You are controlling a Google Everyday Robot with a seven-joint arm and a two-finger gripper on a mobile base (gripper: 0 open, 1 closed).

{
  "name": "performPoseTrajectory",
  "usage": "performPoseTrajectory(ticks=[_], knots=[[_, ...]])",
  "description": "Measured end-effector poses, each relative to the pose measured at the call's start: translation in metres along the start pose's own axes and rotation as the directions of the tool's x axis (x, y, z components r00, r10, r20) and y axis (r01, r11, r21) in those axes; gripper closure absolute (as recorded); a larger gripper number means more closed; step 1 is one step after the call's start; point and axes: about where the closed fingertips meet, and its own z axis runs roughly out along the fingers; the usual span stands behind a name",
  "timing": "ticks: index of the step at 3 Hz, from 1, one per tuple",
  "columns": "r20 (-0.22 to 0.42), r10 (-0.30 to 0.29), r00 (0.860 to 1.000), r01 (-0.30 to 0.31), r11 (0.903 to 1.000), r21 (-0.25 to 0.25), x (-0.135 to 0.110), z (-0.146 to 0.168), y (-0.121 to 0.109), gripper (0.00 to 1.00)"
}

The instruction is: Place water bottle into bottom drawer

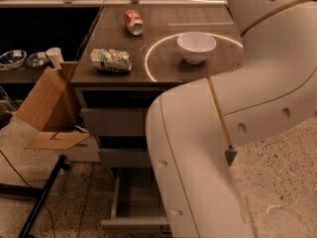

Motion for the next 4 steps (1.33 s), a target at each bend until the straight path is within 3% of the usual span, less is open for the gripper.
performPoseTrajectory(ticks=[1,2,3,4], knots=[[-0.023,-0.051,0.998,0.050,0.9976,-0.048,0.003,-0.005,0.013,1.00],[-0.037,-0.118,0.992,0.113,0.9864,-0.120,0.015,-0.025,0.032,1.00],[-0.034,-0.115,0.993,0.110,0.9858,-0.127,0.025,-0.035,0.044,1.00],[-0.052,-0.054,0.997,0.047,0.9908,-0.127,0.053,-0.029,0.069,1.00]])
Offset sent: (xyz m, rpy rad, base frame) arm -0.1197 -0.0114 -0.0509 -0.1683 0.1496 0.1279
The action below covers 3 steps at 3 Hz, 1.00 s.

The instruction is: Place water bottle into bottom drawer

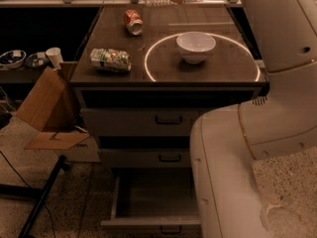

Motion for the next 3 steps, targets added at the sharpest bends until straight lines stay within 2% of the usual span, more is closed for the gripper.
performPoseTrajectory(ticks=[1,3], knots=[[0.016,0.010,1.000,-0.011,0.9990,0.043,0.001,-0.006,0.013,1.00],[0.066,-0.007,0.998,-0.001,0.9925,0.122,-0.020,-0.021,-0.001,1.00]])
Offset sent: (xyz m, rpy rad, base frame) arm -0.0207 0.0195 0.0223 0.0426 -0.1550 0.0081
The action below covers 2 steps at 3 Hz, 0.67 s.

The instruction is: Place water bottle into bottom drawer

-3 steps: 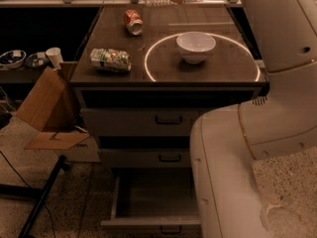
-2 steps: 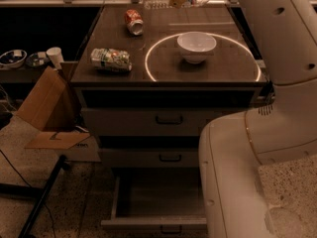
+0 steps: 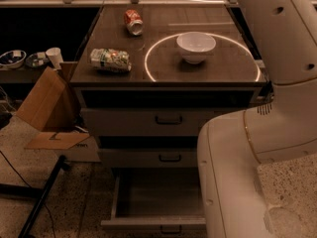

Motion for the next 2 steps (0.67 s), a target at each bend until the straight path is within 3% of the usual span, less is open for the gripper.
performPoseTrajectory(ticks=[2], knots=[[0.013,-0.019,1.000,0.018,0.9994,0.030,-0.019,-0.001,-0.036,1.00]])
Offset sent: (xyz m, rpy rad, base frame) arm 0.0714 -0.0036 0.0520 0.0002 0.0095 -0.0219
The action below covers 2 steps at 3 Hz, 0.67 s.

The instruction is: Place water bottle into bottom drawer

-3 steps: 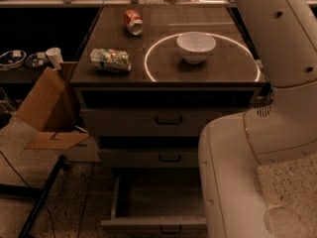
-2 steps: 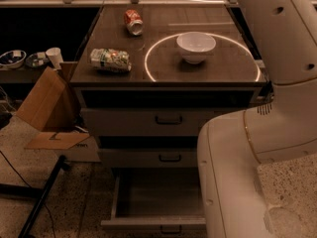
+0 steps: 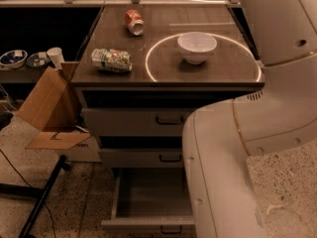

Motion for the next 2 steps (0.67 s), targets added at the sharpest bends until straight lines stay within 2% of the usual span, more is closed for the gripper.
performPoseTrajectory(ticks=[1,2], knots=[[0.020,-0.025,0.999,0.025,0.9996,0.012,-0.022,0.004,-0.022,1.00],[0.050,-0.074,0.996,0.073,0.9973,0.004,-0.053,0.007,-0.032,1.00]])
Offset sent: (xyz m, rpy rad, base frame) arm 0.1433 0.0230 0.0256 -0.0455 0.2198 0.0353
